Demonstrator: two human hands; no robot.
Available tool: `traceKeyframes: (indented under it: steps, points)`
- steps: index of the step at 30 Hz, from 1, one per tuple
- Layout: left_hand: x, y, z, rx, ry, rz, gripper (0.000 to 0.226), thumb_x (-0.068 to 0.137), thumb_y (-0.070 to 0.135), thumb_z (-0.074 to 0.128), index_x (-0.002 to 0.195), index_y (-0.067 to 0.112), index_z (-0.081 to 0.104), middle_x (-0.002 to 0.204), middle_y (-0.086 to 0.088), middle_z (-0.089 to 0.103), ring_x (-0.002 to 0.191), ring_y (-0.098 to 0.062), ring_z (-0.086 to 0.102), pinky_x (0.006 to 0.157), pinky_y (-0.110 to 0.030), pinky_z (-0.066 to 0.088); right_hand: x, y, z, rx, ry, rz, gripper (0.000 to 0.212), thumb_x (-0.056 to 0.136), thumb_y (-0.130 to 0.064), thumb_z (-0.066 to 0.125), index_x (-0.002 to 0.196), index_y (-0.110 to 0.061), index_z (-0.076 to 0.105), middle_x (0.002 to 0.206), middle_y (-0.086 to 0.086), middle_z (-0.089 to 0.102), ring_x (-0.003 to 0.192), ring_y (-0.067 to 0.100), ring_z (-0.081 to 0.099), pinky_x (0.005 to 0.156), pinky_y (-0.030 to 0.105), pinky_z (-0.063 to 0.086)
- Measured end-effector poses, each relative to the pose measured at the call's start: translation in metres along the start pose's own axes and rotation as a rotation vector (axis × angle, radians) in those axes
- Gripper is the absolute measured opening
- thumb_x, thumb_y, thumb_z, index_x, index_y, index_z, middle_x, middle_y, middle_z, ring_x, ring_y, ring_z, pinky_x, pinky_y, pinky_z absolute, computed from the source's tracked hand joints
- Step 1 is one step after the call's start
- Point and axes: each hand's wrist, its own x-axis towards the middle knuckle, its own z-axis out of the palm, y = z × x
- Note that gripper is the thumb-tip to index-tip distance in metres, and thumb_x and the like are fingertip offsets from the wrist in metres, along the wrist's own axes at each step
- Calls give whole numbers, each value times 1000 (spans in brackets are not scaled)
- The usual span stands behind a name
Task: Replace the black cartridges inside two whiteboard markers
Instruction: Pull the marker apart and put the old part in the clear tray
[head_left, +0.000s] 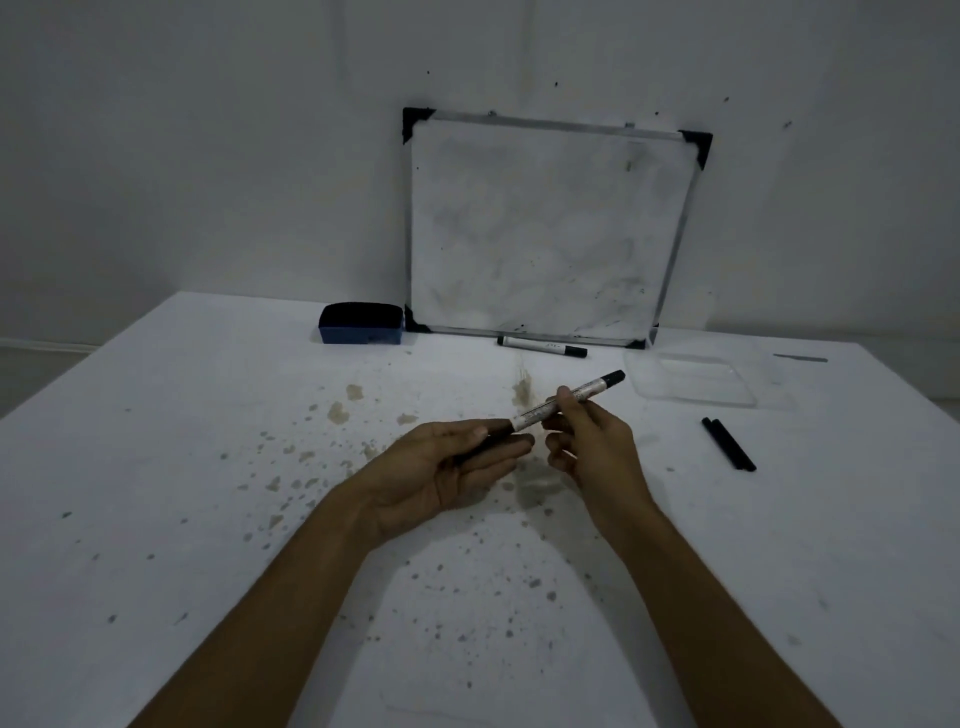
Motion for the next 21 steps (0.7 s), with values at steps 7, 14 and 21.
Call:
traceKeyframes:
  steps: [7,14,21]
  points:
    - [8,3,-17,510,293,246,30,109,9,47,132,1,65,100,-10,82,90,-26,80,75,-27,63,11,-5,-29,-498,46,-94,34,109,-36,42,109,-14,68,77,2,68,64,14,63,55,25,51]
    - [13,-15,-14,828,396,463,26,105,9,57,128,11,69,98,-3,80,83,-17,78,73,-24,62,7,18,-31,-1203,59,-464,37,107,-31,48,129,-11,68,91,16,63,79,27,58,69,35,48]
    - [14,-24,-11,1018,457,501,24,103,7,61,122,18,71,101,1,78,89,-12,77,81,-22,62,8,27,-29,-1306,151,-424,34,100,-38,56,126,-22,71,101,10,62,93,28,55,82,38,44]
